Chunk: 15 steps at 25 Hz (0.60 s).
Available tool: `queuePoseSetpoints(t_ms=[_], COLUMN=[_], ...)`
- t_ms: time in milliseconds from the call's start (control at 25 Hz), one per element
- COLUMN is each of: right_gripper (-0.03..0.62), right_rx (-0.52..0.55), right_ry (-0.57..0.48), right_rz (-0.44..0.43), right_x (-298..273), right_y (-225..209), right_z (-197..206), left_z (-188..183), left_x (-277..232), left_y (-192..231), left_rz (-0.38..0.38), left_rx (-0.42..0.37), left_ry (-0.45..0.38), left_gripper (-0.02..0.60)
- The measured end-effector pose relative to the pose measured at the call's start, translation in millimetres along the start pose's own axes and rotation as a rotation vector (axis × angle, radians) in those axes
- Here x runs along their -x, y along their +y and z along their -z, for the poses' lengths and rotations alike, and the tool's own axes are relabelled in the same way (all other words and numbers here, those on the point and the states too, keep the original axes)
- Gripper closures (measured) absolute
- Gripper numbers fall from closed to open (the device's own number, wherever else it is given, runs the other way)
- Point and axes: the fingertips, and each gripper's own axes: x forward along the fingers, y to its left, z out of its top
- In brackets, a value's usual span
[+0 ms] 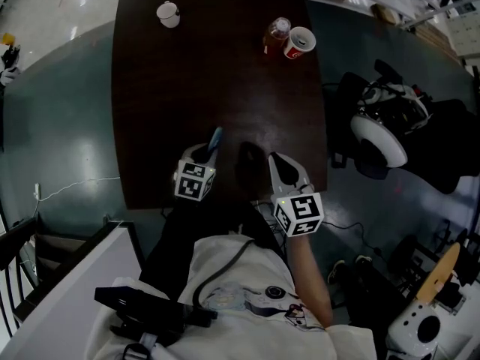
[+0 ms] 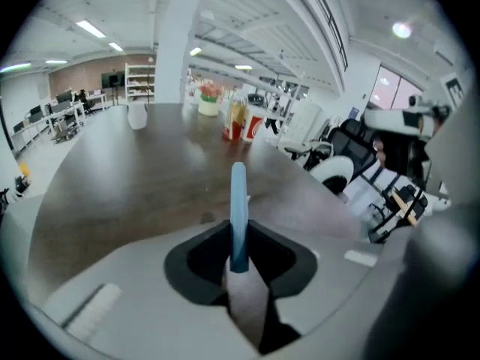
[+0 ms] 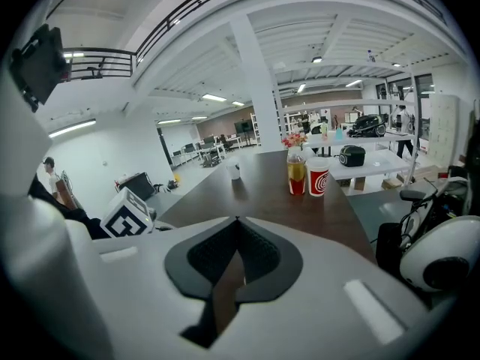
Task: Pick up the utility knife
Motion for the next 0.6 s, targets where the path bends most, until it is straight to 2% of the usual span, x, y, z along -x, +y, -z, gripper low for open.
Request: queuePoseSetpoints(t_ms=[200,360,480,600], right_gripper=[0.592,0.592,0.592,0.592], right_rx=[0.011,0.035,0.064,0.080], right_ry=[-0.054,-0.109,-0.160,-0.203], right_rz=[-0.034,-0.071,-0.093,-0.100], right_x=[4.0,16.8,29.7,43.2], right_y=[4.9,15.1,21.2,22.7], right_z=[-9.5,-20.7,-32.9,-41.7], left_z=[-52.9,-84.3,-97.2,-100.0], left_x=[53.3,100.7,134.2,163.1], left_y=[-7.5,-18.9,-25.8,-34.4], left_rz=[-0.066,-0.113,-0.176,-0.243], left_rx=[0.058,0.040,0.013,0.012], left_ry=[-0.283,-0.472,-0.552,-0.590], left_gripper=[0.512,0.512,0.512,0.512])
